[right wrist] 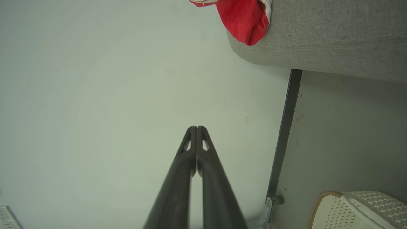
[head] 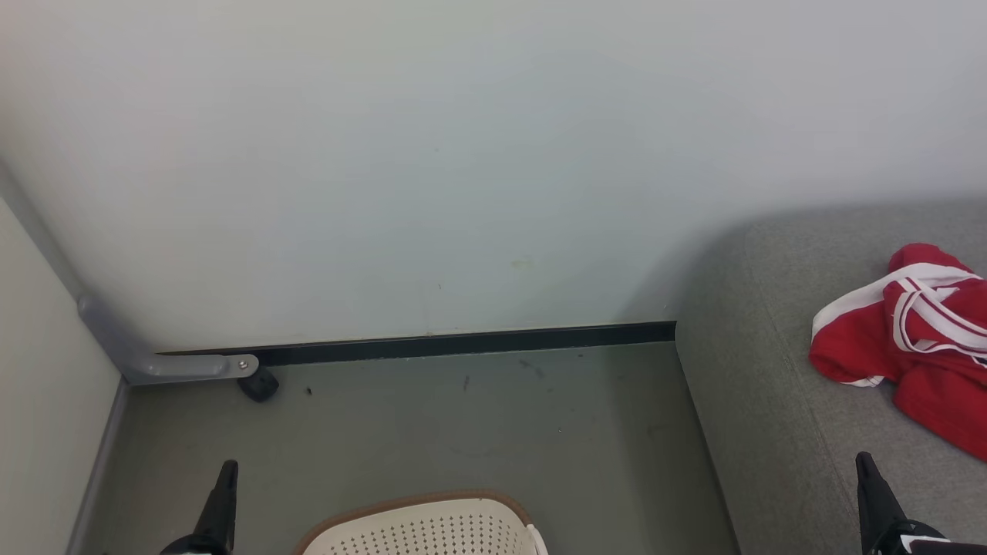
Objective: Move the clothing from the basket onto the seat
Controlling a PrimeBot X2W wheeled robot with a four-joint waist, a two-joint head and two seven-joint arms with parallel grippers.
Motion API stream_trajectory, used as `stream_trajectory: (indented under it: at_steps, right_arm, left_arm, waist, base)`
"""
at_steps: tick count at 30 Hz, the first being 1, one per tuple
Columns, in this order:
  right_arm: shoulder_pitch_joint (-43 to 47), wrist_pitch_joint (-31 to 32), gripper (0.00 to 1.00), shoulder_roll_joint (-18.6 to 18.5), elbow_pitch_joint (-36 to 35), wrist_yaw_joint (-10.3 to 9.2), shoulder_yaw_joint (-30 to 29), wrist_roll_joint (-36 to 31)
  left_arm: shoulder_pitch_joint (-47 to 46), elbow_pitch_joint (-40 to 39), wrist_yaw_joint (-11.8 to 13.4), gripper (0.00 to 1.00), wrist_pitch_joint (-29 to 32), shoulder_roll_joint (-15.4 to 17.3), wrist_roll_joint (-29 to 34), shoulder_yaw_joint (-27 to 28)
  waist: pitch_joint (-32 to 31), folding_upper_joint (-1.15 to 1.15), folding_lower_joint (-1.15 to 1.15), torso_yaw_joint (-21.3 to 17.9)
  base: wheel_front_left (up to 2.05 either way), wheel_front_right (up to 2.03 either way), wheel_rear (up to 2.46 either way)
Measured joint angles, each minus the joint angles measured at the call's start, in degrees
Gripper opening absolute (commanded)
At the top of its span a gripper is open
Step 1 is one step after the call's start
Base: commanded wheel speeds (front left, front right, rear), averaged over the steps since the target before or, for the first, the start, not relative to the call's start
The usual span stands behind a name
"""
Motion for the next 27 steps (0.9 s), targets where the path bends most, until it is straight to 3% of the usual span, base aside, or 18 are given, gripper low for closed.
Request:
stream_trajectory:
  at_steps: [27]
  right_arm:
    - [0.0, 0.0, 0.00, 0.0, 0.0, 0.00, 0.0, 0.0]
  left_arm:
    - [0.0, 0.0, 0.0, 0.00, 0.0, 0.0, 0.0, 0.0]
  waist:
    - [0.0, 0.00, 0.00, 0.0]
  base:
    - [0.00, 0.00, 0.00]
